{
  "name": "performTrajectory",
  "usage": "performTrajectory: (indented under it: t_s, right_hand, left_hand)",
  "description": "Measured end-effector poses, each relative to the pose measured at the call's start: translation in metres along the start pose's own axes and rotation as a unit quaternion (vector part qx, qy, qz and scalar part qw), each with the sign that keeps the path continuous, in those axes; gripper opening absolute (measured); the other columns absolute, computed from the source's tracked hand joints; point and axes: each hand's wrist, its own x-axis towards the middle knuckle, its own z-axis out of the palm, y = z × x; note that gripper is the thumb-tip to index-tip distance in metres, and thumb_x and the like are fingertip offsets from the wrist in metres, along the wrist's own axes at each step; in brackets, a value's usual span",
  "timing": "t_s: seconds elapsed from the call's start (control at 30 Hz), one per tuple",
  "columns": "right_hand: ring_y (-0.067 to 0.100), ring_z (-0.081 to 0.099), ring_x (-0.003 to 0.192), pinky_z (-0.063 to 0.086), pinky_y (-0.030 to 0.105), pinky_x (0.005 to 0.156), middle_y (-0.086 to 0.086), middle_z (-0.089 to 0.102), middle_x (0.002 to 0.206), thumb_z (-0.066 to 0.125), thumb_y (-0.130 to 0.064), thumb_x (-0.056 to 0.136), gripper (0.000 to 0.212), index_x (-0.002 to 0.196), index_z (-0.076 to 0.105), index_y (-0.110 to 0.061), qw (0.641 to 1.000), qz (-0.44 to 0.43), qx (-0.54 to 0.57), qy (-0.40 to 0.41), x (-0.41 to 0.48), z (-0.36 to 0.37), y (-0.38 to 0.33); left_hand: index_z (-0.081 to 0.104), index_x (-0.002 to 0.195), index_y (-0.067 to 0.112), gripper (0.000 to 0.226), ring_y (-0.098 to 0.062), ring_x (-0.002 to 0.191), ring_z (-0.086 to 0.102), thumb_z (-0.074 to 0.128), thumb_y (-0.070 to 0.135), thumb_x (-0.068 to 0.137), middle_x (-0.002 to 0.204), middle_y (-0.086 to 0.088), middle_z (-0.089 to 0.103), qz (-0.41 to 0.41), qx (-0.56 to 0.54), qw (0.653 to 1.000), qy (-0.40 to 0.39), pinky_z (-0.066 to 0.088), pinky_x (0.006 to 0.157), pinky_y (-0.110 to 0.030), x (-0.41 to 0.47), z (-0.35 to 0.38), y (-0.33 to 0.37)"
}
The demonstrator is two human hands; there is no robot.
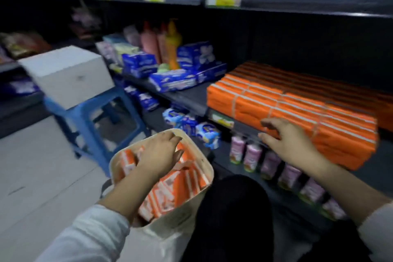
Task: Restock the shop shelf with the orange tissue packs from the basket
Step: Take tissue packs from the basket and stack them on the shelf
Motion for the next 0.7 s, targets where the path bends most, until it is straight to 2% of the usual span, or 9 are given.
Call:
performTrajectory:
  t_s: [0.07, 0.23, 0.33, 0.43, 0.5, 0.57, 0.7]
  right_hand:
    - [0.027, 0.057, 0.113, 0.038, 0.029, 0.094, 0.013, 0.062, 0.12, 0.067, -0.018, 0.084, 0.039, 0.121, 0.06, -0.009, 0.999, -0.019, 0.003, -0.036, 0.01, 0.026, -0.029]
    - [0.024, 0.057, 0.112, 0.037, 0.026, 0.093, 0.008, 0.062, 0.122, 0.064, -0.02, 0.085, 0.038, 0.122, 0.059, -0.011, 0.995, -0.026, 0.037, -0.084, 0.029, 0.083, -0.085]
    - [0.021, 0.054, 0.117, 0.04, 0.029, 0.096, 0.006, 0.058, 0.128, 0.061, -0.023, 0.087, 0.042, 0.127, 0.055, -0.013, 0.991, -0.008, 0.063, -0.114, 0.041, 0.111, -0.104]
    - [0.018, 0.053, 0.116, 0.041, 0.03, 0.096, 0.004, 0.057, 0.128, 0.06, -0.025, 0.088, 0.04, 0.126, 0.055, -0.015, 0.988, 0.012, 0.076, -0.132, 0.052, 0.137, -0.11]
    - [0.018, 0.053, 0.115, 0.041, 0.03, 0.095, 0.003, 0.058, 0.127, 0.059, -0.025, 0.088, 0.039, 0.125, 0.056, -0.015, 0.987, 0.022, 0.069, -0.143, 0.058, 0.151, -0.106]
    - [0.018, 0.052, 0.114, 0.042, 0.031, 0.092, 0.003, 0.057, 0.125, 0.058, -0.026, 0.088, 0.036, 0.123, 0.056, -0.017, 0.985, 0.03, 0.047, -0.162, 0.062, 0.161, -0.095]
    - [0.022, 0.054, 0.109, 0.043, 0.031, 0.089, 0.008, 0.058, 0.122, 0.061, -0.022, 0.086, 0.034, 0.118, 0.058, -0.01, 0.982, 0.061, 0.045, -0.174, 0.074, 0.175, -0.066]
  left_hand:
    - [0.065, 0.116, 0.016, 0.04, -0.031, 0.1, 0.061, 0.066, 0.038, 0.082, 0.107, -0.008, 0.065, -0.054, -0.005, 0.998, -0.022, 0.05, 0.084, -0.039, -0.022, 0.013, -0.035]
    - [0.05, 0.133, 0.026, 0.046, -0.022, 0.124, 0.044, 0.049, 0.046, 0.092, 0.135, 0.0, 0.05, -0.13, -0.013, 0.988, -0.086, 0.041, 0.101, -0.039, -0.056, 0.041, -0.084]
    - [0.041, 0.14, 0.028, 0.05, -0.02, 0.127, 0.043, 0.046, 0.046, 0.094, 0.143, 0.001, 0.044, -0.162, -0.046, 0.98, -0.108, 0.041, 0.104, -0.038, -0.061, 0.059, -0.092]
    - [0.045, 0.138, 0.027, 0.049, -0.02, 0.126, 0.043, 0.045, 0.048, 0.094, 0.14, 0.002, 0.047, -0.177, -0.099, 0.971, -0.124, 0.042, 0.102, -0.038, -0.059, 0.08, -0.091]
    - [0.046, 0.137, 0.027, 0.047, -0.02, 0.123, 0.046, 0.046, 0.047, 0.094, 0.136, 0.001, 0.05, -0.166, -0.119, 0.97, -0.13, 0.042, 0.099, -0.036, -0.053, 0.094, -0.084]
    - [0.04, 0.14, 0.027, 0.05, -0.022, 0.126, 0.043, 0.051, 0.041, 0.093, 0.141, -0.001, 0.046, -0.124, -0.108, 0.975, -0.146, 0.038, 0.102, -0.035, -0.042, 0.109, -0.074]
    - [0.028, 0.147, 0.029, 0.069, -0.025, 0.144, 0.015, 0.063, 0.024, 0.087, 0.157, -0.001, 0.018, 0.011, -0.054, 0.977, -0.207, 0.016, 0.116, -0.041, -0.009, 0.127, -0.052]
